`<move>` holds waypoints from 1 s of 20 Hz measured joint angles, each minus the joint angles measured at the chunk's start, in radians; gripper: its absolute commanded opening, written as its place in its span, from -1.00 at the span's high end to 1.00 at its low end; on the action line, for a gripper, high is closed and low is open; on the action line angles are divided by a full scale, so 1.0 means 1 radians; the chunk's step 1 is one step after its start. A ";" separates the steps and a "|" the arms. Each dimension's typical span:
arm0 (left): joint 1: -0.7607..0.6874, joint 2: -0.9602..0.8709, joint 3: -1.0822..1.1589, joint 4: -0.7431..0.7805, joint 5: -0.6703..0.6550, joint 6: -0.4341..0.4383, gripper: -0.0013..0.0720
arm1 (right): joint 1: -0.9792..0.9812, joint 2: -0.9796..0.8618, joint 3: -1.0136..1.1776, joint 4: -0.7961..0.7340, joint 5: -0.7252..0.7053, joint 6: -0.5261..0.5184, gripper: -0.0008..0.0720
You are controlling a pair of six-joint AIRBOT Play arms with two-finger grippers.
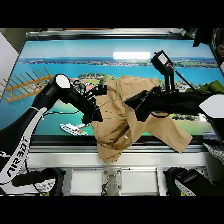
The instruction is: Fold the clothes and pants, and hang the long-sleeved shirts on hangers.
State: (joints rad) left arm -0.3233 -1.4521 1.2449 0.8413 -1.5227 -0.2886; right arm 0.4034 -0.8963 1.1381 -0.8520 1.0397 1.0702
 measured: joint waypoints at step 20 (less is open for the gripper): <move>0.000 0.000 0.000 0.000 -0.012 0.000 0.93 | -0.196 0.093 0.000 0.000 0.283 -0.048 -0.50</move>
State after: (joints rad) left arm -0.3233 -1.4521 1.2449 0.8417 -1.5345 -0.2882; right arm 0.2070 -0.8028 1.1381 -0.8520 1.3231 1.0225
